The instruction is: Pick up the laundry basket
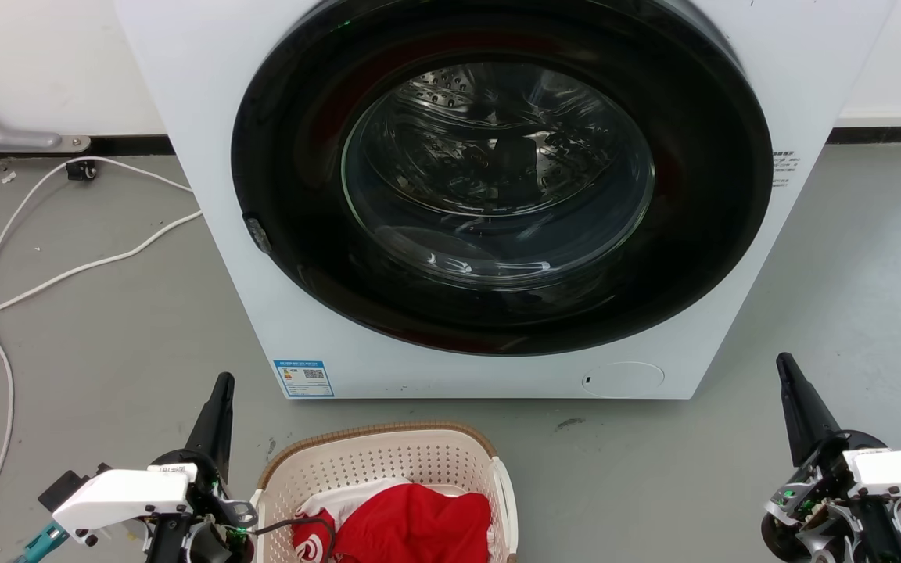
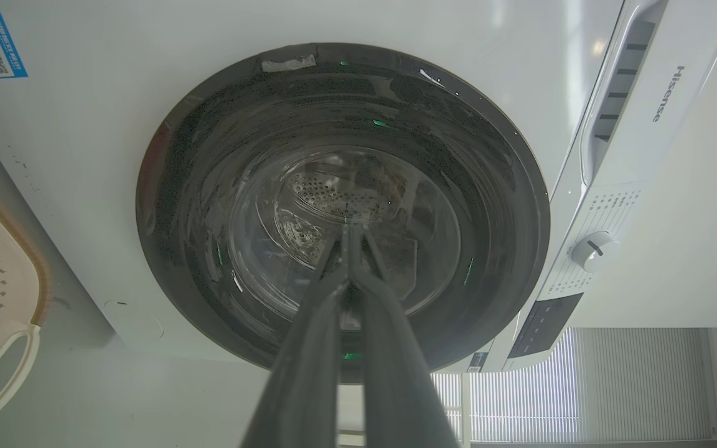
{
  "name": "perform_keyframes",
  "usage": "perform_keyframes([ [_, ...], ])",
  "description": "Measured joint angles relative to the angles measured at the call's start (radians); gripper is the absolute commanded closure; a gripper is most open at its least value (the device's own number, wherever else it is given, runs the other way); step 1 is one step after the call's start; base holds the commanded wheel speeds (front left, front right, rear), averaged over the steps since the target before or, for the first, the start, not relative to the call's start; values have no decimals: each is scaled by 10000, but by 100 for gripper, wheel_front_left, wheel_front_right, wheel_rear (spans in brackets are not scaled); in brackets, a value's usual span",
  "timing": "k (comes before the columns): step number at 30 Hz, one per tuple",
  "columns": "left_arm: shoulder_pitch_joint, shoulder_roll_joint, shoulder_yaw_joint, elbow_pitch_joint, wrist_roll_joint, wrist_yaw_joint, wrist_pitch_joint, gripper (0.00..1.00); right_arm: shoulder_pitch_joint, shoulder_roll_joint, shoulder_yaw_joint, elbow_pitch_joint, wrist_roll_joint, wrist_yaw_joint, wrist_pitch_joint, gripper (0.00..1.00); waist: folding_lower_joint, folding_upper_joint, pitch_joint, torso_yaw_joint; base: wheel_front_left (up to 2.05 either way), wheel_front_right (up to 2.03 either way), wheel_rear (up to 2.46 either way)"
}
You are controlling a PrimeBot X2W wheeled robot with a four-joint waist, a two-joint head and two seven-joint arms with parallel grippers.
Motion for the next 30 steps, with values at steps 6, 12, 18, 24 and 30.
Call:
perform_keyframes([
  [6, 0, -2, 4, 0, 10, 0, 8, 100, 0, 2, -4, 0, -21, 0, 2, 100, 0, 0, 0, 0, 0, 0, 0],
  [12, 0, -4, 6, 2, 12, 0, 10, 100, -1, 4, -6, 0, -23, 0, 2, 100, 0, 0, 0, 0, 0, 0, 0],
  [18, 0, -6, 10, 2, 12, 0, 10, 100, -1, 6, -10, 0, -23, 0, 2, 100, 0, 0, 0, 0, 0, 0, 0],
  [24, 0, -6, 12, 2, 12, 0, 10, 100, -1, 8, -12, 0, -23, 0, 4, 100, 0, 0, 0, 0, 0, 0, 0],
  [30, 239, -52, -48, 293, 8, 13, 6, 0, 258, 33, 2, 259, -23, -2, -4, 0, 0, 0, 1, -1, 0, 0, 0],
])
